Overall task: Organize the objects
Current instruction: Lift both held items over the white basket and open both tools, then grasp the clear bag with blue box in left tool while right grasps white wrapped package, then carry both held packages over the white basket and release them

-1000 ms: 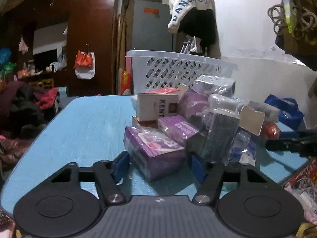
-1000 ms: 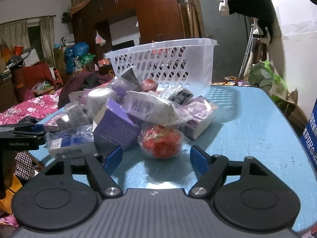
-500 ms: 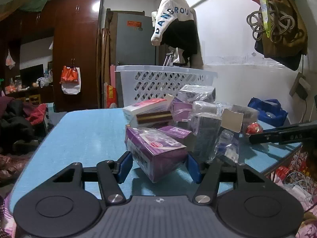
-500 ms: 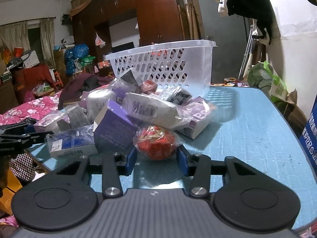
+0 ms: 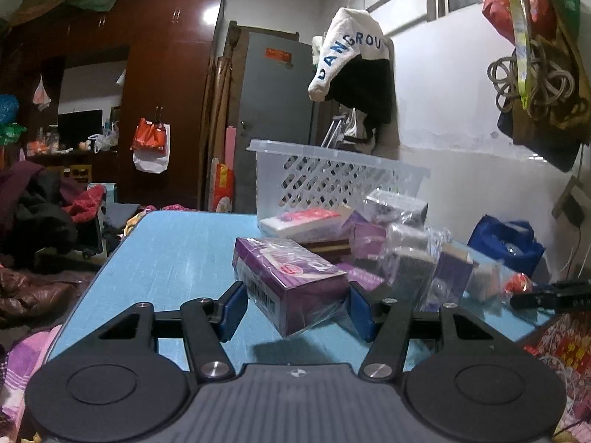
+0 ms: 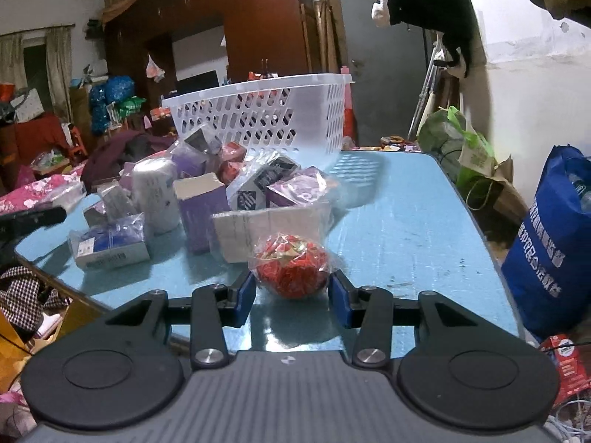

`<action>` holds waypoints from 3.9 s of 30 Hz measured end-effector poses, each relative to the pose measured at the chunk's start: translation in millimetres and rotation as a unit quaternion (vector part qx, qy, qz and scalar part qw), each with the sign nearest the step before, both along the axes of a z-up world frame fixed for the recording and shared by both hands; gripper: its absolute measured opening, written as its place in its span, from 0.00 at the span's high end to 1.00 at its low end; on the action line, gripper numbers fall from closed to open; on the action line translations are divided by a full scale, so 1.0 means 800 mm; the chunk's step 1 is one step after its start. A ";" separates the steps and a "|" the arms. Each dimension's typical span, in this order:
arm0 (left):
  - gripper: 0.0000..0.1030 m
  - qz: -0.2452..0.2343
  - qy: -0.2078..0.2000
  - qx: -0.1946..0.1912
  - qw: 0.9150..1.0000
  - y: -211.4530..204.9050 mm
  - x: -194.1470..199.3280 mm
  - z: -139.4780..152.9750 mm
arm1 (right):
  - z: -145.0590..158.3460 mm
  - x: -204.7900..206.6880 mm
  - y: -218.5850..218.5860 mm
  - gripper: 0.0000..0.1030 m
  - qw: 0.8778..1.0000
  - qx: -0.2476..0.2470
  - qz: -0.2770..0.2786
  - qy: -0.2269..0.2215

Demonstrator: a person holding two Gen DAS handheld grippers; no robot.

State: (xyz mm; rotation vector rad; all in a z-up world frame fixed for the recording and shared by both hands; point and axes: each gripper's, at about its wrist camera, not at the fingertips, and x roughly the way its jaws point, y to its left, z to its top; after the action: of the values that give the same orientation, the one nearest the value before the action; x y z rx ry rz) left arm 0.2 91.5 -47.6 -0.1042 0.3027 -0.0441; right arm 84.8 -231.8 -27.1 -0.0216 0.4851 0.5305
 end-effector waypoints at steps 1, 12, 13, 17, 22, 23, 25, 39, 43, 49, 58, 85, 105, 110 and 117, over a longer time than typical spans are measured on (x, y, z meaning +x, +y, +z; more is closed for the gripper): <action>0.40 -0.001 -0.003 -0.001 1.000 -0.001 0.001 0.002 | 0.003 -0.002 -0.002 0.54 1.000 0.003 0.001 -0.002; 0.40 -0.040 -0.058 -0.018 0.997 0.004 0.086 0.094 | 0.101 0.078 0.040 0.54 0.994 0.052 0.059 -0.073; 0.40 -0.046 -0.062 -0.022 0.997 0.005 0.104 0.109 | 0.118 0.096 0.052 0.54 0.993 0.053 0.064 -0.088; 0.40 -0.052 -0.045 -0.018 0.997 0.000 0.198 0.155 | 0.166 0.177 0.125 0.54 0.992 0.018 0.071 -0.103; 0.39 -0.038 0.002 -0.028 0.999 -0.005 0.290 0.154 | 0.173 0.239 0.173 0.52 0.994 -0.021 0.058 -0.094; 0.38 -0.036 0.007 -0.033 0.999 -0.004 0.299 0.150 | 0.172 0.243 0.176 0.49 0.993 -0.024 0.061 -0.094; 0.20 -0.023 0.020 -0.038 0.999 -0.001 0.306 0.142 | 0.169 0.239 0.173 0.14 0.993 -0.030 0.065 -0.098; 0.09 -0.040 -0.024 0.000 0.999 -0.033 0.042 0.028 | 0.042 0.066 0.020 0.00 0.997 0.050 0.017 -0.053; 0.14 -0.062 -0.017 -0.018 0.998 -0.054 0.001 0.011 | 0.018 0.039 0.026 0.00 0.998 0.041 0.023 -0.045; 0.15 -0.103 -0.021 0.023 0.994 -0.093 -0.004 0.002 | 0.012 0.054 0.039 0.00 0.999 0.017 0.017 -0.040; 0.47 -0.089 -0.012 0.055 0.994 -0.112 0.011 -0.033 | -0.015 0.037 0.048 0.01 0.997 0.002 0.008 -0.070; 0.42 -0.108 -0.041 0.068 0.991 -0.125 0.010 -0.051 | -0.018 0.030 0.028 0.19 0.997 0.039 0.014 -0.071; 0.59 -0.049 -0.145 0.044 0.987 -0.094 -0.034 -0.013 | 0.000 0.016 0.023 0.19 0.993 0.051 -0.007 -0.110; 0.59 -0.033 -0.160 0.035 0.986 -0.074 -0.030 0.012 | 0.021 0.024 0.015 0.19 0.990 0.066 -0.007 -0.123; 0.59 -0.041 -0.173 0.021 0.984 -0.044 0.052 0.109 | 0.117 0.088 0.051 0.19 0.981 0.070 0.025 -0.181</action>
State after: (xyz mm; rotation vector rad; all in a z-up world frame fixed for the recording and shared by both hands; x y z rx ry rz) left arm 41.8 56.0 39.4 -0.0404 -0.0400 -0.1356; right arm 155.4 -190.7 66.5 0.0051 0.0921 0.5936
